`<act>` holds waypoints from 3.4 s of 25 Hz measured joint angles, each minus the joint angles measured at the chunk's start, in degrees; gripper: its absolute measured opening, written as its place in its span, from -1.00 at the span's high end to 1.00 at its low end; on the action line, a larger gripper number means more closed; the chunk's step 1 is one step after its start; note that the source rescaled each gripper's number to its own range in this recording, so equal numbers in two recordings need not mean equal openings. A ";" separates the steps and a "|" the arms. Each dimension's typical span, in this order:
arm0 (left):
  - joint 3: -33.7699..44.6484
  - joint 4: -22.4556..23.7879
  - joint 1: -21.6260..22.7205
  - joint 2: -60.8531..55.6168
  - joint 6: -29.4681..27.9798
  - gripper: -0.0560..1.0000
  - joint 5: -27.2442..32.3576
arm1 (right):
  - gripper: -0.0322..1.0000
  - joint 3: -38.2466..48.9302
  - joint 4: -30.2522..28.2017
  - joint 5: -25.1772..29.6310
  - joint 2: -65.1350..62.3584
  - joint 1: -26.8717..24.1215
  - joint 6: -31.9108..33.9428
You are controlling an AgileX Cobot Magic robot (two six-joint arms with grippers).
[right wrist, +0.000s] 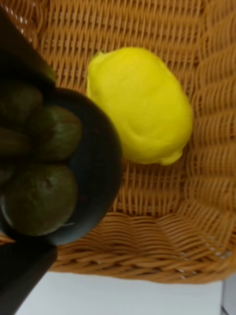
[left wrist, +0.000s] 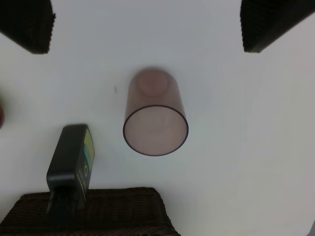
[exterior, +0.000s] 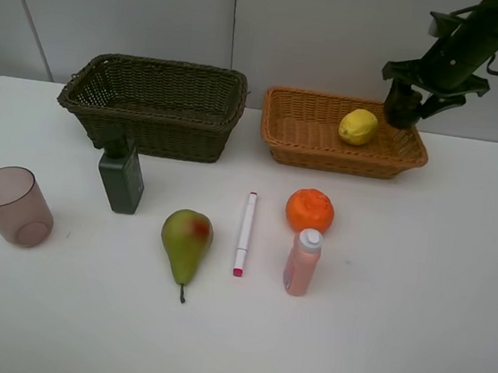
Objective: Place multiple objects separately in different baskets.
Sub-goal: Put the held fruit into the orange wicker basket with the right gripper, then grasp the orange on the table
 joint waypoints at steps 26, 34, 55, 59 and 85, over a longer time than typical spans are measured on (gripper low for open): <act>0.00 0.00 0.00 0.00 0.00 -1.00 0.00 | -0.49 0.00 0.41 -1.70 2.26 0.00 0.00; 0.00 0.00 0.00 0.00 0.00 -1.00 0.00 | -0.91 0.00 1.55 -1.70 2.26 0.00 0.00; 0.00 0.00 0.00 0.00 0.00 -1.00 0.00 | -0.93 -0.29 4.36 11.43 -3.52 5.04 1.71; 0.00 0.00 0.00 0.00 0.00 -1.00 0.00 | -0.93 0.14 3.03 13.37 -3.66 9.03 2.13; 0.00 0.00 0.00 0.00 0.00 -1.00 0.00 | -0.93 17.27 3.59 9.12 -3.66 17.04 3.70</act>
